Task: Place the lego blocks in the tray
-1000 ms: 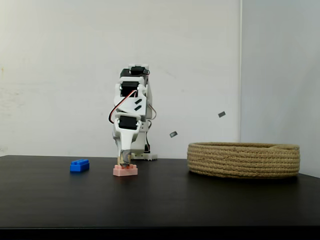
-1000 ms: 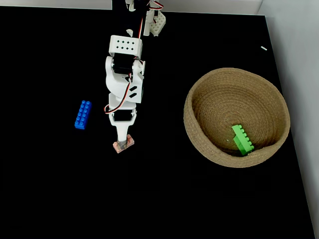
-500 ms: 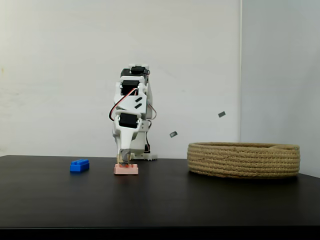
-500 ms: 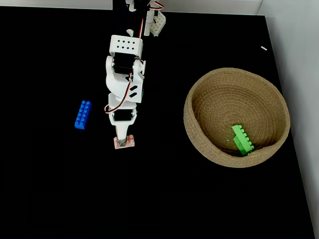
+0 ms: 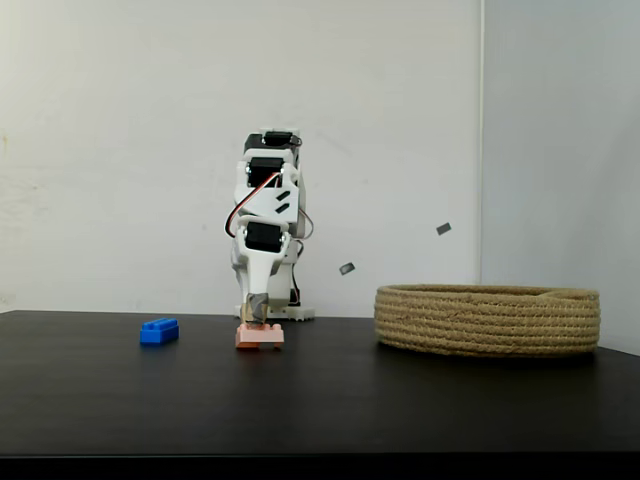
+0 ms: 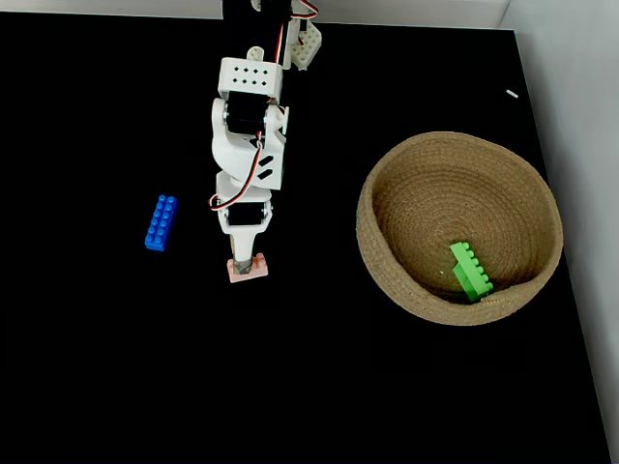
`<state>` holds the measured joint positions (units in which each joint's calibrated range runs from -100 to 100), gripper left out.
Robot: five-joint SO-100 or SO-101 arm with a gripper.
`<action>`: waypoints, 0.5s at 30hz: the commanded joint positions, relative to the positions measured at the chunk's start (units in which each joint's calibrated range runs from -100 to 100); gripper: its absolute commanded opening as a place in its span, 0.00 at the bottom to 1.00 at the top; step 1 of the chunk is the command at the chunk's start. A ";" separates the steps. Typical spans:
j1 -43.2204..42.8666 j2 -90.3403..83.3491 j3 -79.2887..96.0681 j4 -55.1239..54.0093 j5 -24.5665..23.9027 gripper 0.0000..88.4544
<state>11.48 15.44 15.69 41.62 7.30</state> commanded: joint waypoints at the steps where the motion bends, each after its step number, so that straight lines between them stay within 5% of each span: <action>1: 0.22 -1.25 0.50 0.57 1.12 0.06; 15: -1.09 0.73 -2.60 8.32 0.29 0.31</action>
<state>11.07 15.95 13.65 47.95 7.84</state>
